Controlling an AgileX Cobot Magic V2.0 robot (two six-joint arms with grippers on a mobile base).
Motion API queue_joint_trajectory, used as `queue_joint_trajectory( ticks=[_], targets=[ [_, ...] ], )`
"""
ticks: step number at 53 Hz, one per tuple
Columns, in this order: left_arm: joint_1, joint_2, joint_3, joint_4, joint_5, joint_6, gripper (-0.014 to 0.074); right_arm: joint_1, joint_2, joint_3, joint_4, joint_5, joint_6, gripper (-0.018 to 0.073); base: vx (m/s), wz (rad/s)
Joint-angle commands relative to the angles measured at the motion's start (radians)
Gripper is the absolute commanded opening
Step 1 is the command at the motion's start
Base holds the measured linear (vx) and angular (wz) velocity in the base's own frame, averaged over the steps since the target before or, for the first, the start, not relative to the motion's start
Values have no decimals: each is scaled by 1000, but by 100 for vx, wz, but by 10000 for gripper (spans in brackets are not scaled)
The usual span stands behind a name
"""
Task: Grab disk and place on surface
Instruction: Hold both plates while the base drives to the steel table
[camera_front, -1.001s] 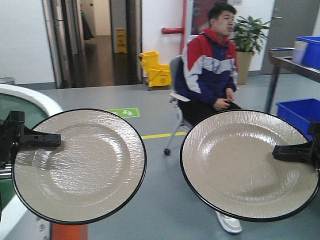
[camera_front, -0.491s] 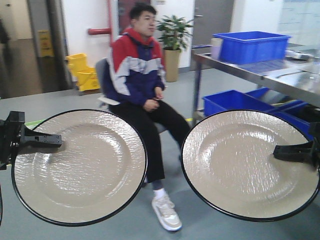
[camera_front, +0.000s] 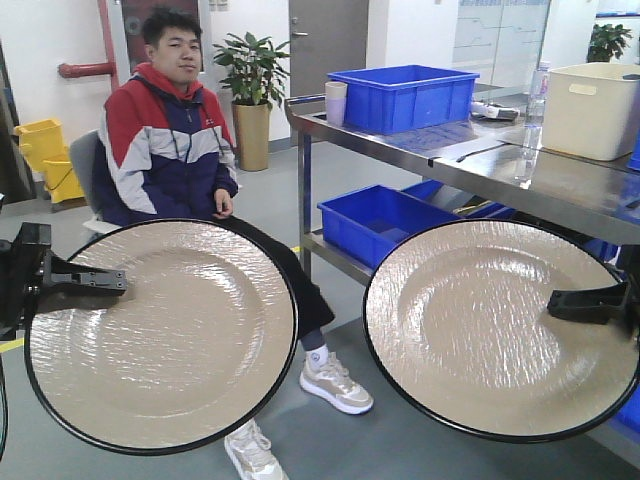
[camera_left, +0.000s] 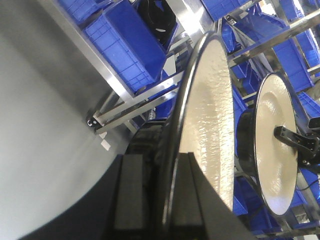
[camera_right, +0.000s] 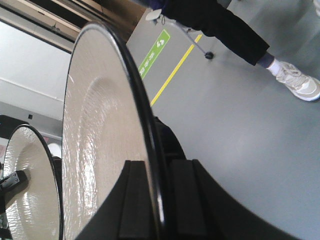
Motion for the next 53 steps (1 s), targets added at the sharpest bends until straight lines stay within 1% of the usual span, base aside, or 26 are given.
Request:
queue_joint_trajectory(
  ticks=[1, 18, 39, 53],
  targets=[
    [1, -52, -34, -144, 17, -15, -5, -2, -40, -33, 124, 18, 4, -9, 32, -11],
    [1, -52, -34, -144, 19, -15, -5, -2, -40, -33, 124, 18, 4, -9, 38, 1],
    [1, -52, -34, -144, 19, -15, -5, -2, -40, -33, 124, 18, 4, -9, 47, 4],
    [1, -52, -34, -144, 20, -15, -5, -2, -40, -33, 124, 18, 4, -9, 51, -13]
  ],
)
